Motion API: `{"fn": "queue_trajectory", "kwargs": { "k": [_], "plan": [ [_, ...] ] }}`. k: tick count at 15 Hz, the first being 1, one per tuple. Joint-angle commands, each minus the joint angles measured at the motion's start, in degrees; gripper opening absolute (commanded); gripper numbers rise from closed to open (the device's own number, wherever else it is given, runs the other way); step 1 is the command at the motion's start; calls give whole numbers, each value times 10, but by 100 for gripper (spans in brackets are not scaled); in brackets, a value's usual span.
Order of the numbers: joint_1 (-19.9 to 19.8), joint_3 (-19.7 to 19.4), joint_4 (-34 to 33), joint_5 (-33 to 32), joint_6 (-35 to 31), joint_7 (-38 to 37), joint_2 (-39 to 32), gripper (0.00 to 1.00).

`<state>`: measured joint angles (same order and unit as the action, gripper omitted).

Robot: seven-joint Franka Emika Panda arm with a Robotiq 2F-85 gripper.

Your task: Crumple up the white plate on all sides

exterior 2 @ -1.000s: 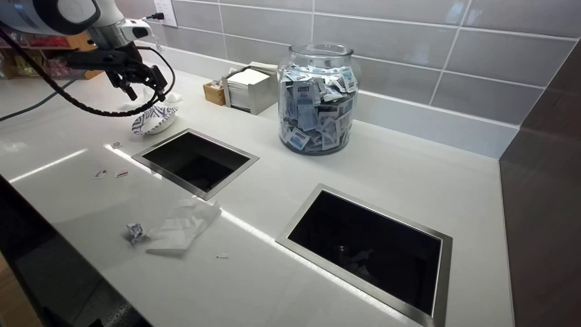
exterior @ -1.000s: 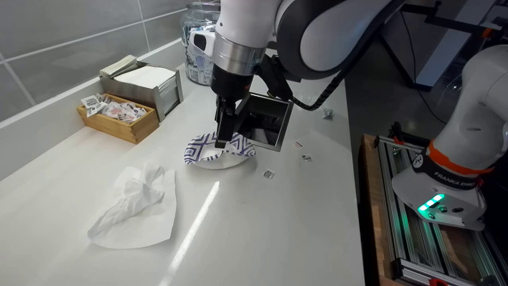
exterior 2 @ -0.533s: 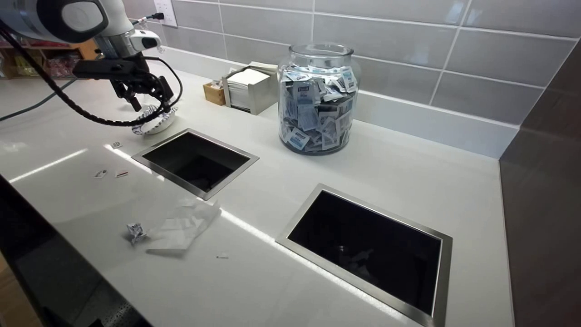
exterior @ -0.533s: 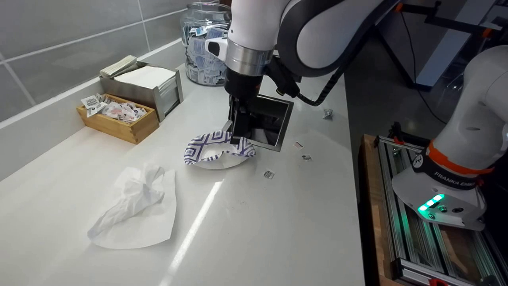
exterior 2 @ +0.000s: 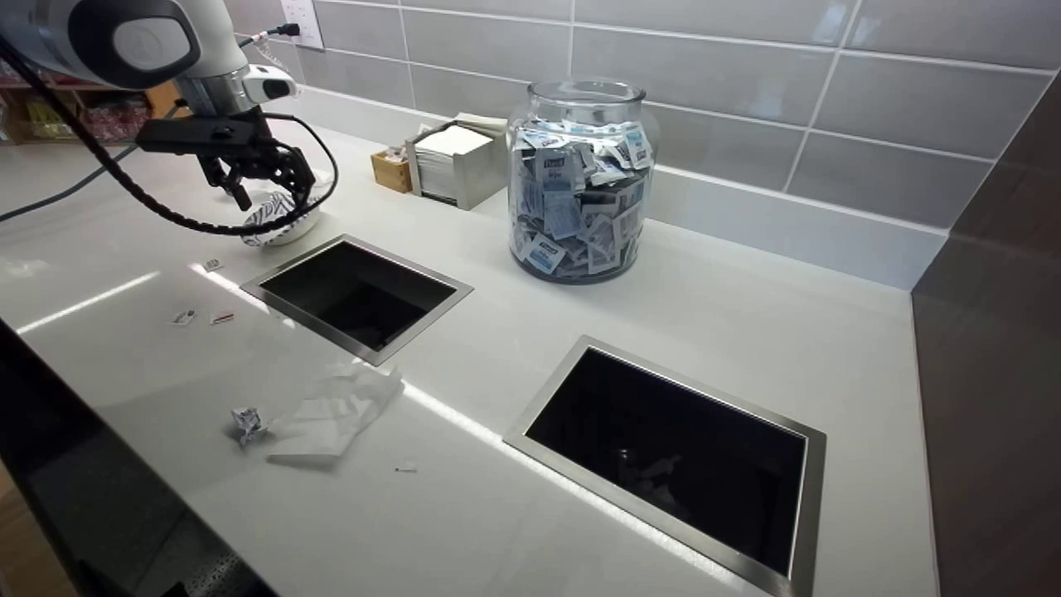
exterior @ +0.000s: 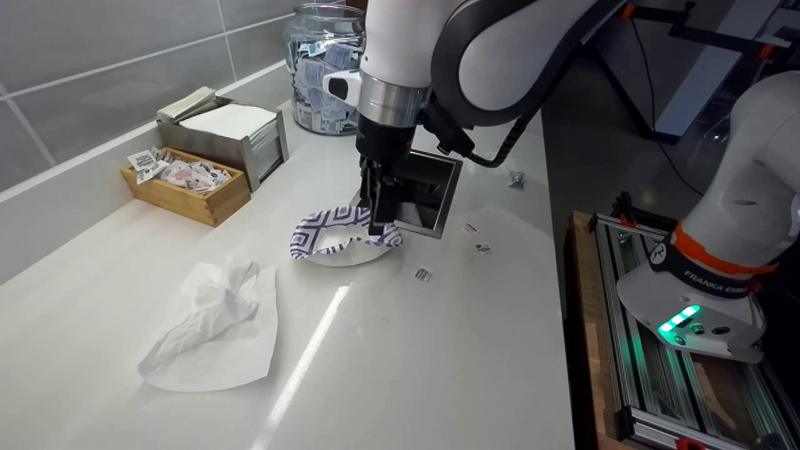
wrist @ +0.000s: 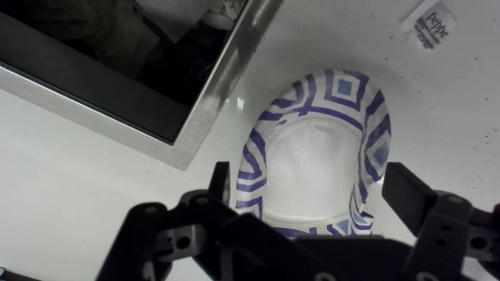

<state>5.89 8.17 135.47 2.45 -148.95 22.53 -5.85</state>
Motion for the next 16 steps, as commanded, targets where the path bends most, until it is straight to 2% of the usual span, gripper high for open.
{"fn": "queue_trajectory", "kwargs": {
  "k": [1, 11, 16],
  "plan": [
    [-5, 5, 5, 9, -8, 25, -7, 100],
    [-5, 7, 0, 1, -25, 31, -29, 100],
    [-11, 21, -2, 38, -59, 46, -39, 100]
  ]
}}
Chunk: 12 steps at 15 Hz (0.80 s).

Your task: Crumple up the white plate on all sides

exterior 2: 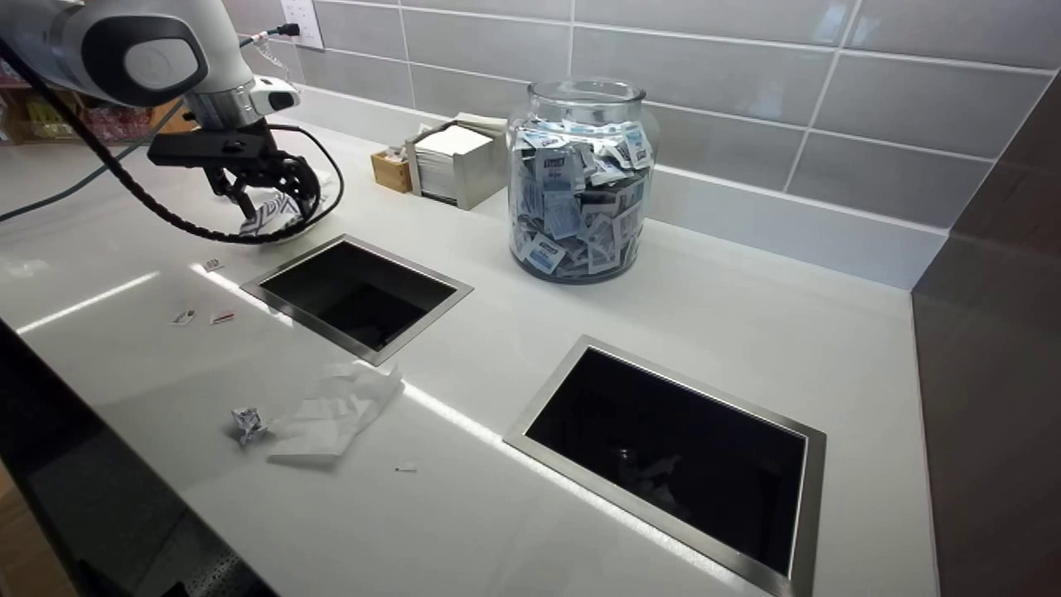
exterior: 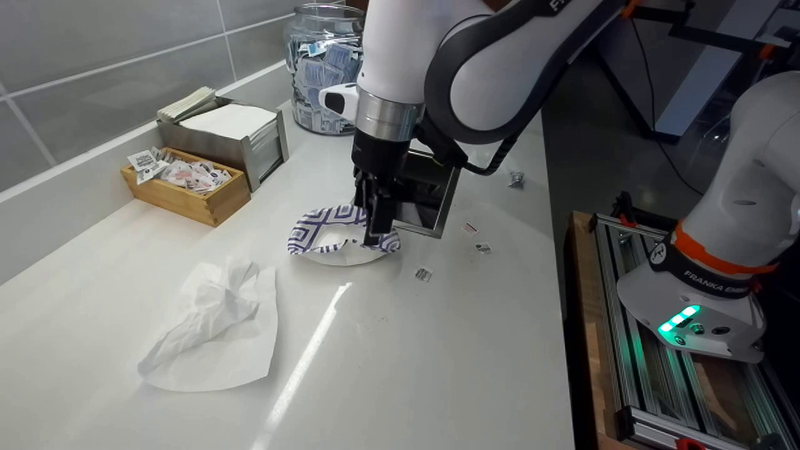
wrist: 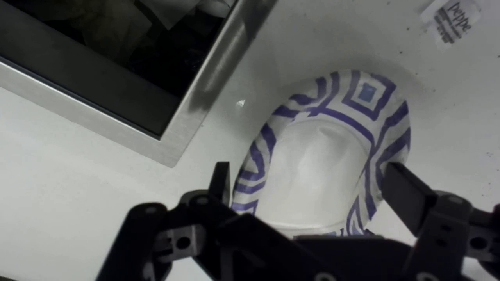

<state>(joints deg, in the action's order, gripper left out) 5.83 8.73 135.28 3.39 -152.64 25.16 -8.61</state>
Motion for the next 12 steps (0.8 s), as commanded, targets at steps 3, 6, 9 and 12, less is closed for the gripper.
{"fn": "queue_trajectory", "kwargs": {
  "k": [3, 6, 9, 12],
  "plan": [
    [-17, 27, -2, 64, -31, 35, -21, 100],
    [-21, 32, -6, 76, -29, 32, -27, 75],
    [-21, 30, -8, 66, -26, 22, -30, 58],
    [-18, 27, -8, 51, -21, 14, -31, 34]
  ]
}}
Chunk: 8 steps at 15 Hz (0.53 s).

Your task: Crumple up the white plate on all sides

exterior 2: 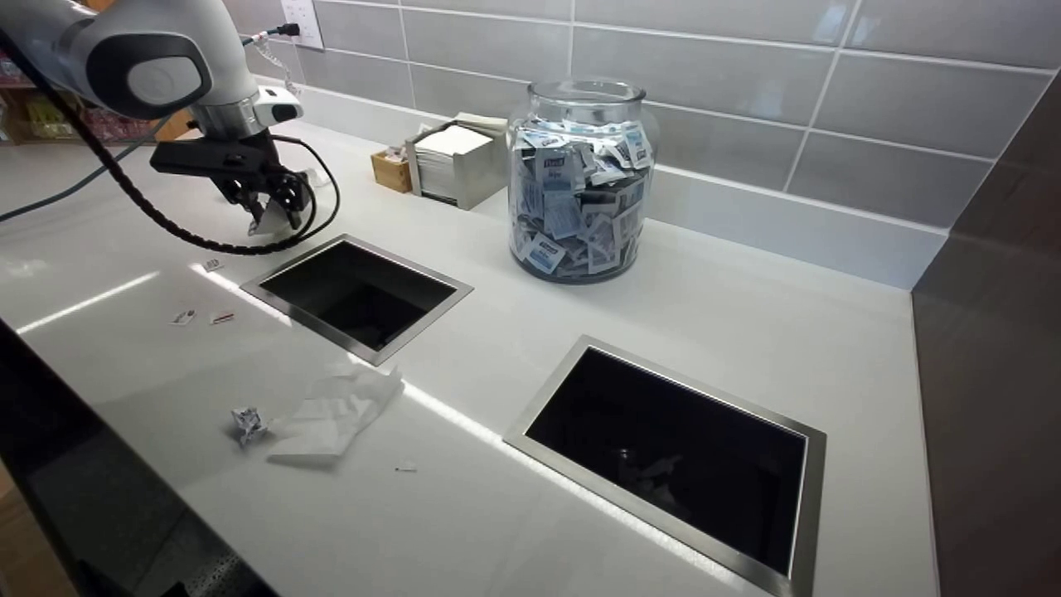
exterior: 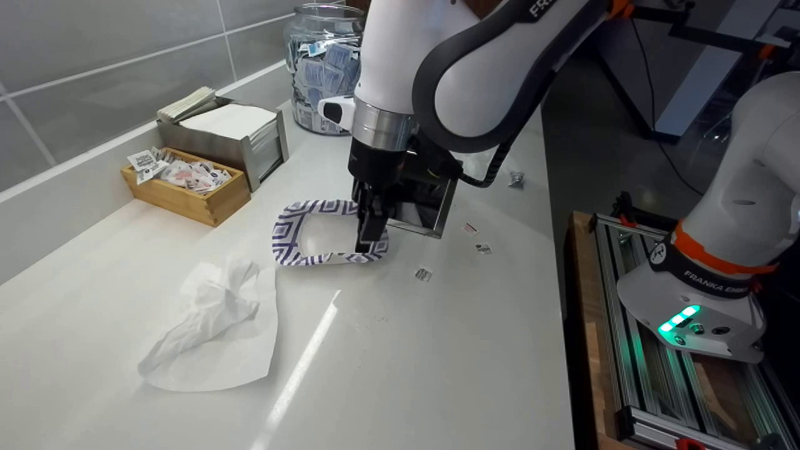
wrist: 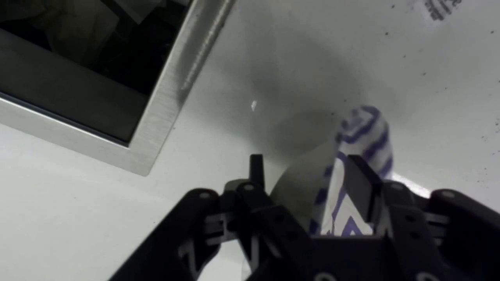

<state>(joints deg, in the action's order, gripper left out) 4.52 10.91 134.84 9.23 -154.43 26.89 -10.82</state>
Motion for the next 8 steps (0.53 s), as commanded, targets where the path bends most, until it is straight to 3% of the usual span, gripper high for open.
{"fn": "queue_trajectory", "kwargs": {
  "k": [1, 5, 8],
  "plan": [
    [-4, 5, -3, -10, -3, -4, -9, 27],
    [0, 2, -5, -26, 5, -11, -6, 0],
    [9, -5, -3, -62, 15, -32, 8, 0]
  ]
}}
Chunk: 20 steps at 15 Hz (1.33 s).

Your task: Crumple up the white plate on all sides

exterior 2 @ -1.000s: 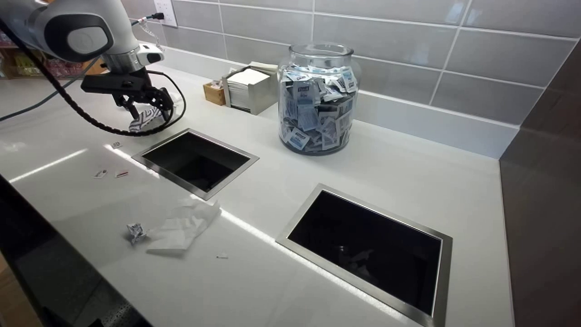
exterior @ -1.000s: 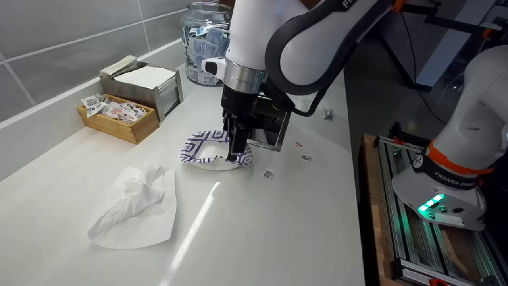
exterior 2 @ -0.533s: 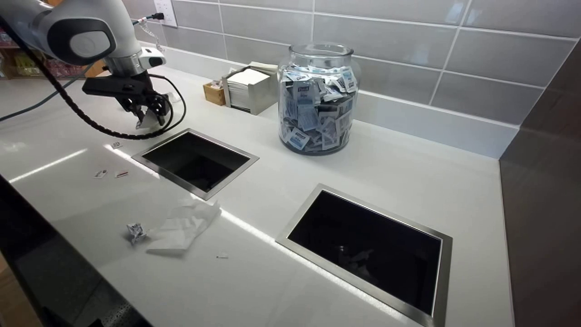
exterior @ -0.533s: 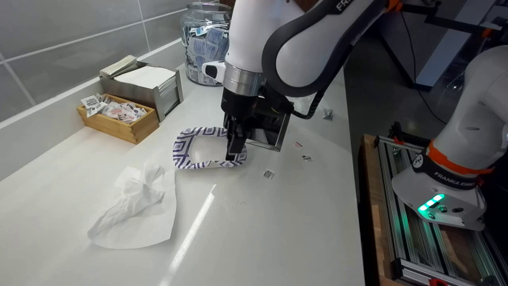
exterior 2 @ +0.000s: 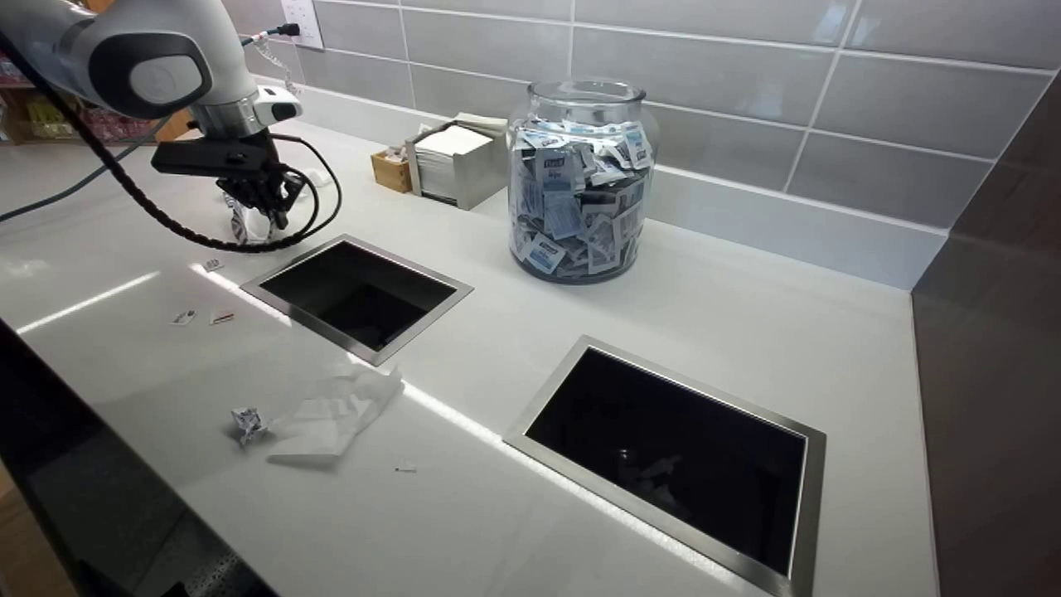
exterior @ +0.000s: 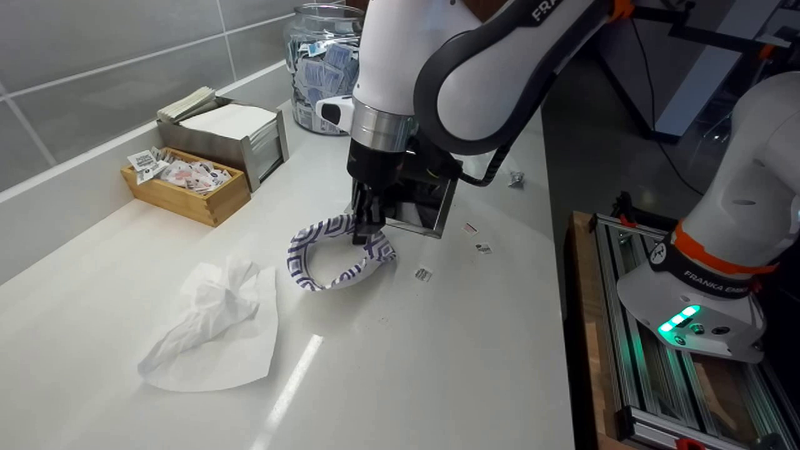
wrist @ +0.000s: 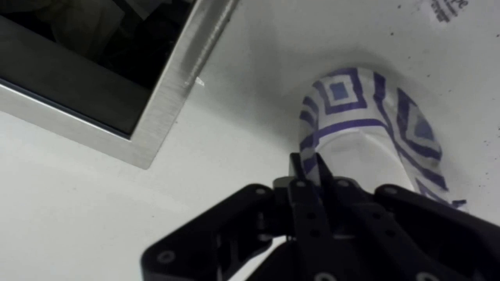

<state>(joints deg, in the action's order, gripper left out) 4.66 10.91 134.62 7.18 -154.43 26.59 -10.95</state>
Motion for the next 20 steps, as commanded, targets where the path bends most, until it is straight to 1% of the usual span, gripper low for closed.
{"fn": "queue_trajectory", "kwargs": {
  "k": [1, 3, 4, 7, 10, 13, 17, 20],
  "plan": [
    [15, -14, 1, -77, 22, -50, 19, 1],
    [29, -29, 0, -157, 41, -98, 35, 0],
    [39, -40, -3, -214, 61, -133, 45, 0],
    [53, -49, -20, -350, 118, -215, 67, 0],
    [63, -37, -43, -470, 177, -271, 72, 0],
    [76, -21, -63, -568, 233, -302, 62, 0],
    [97, -1, -80, -687, 311, -337, 33, 0],
    [114, 12, -91, -762, 364, -372, -2, 0]
  ]
}}
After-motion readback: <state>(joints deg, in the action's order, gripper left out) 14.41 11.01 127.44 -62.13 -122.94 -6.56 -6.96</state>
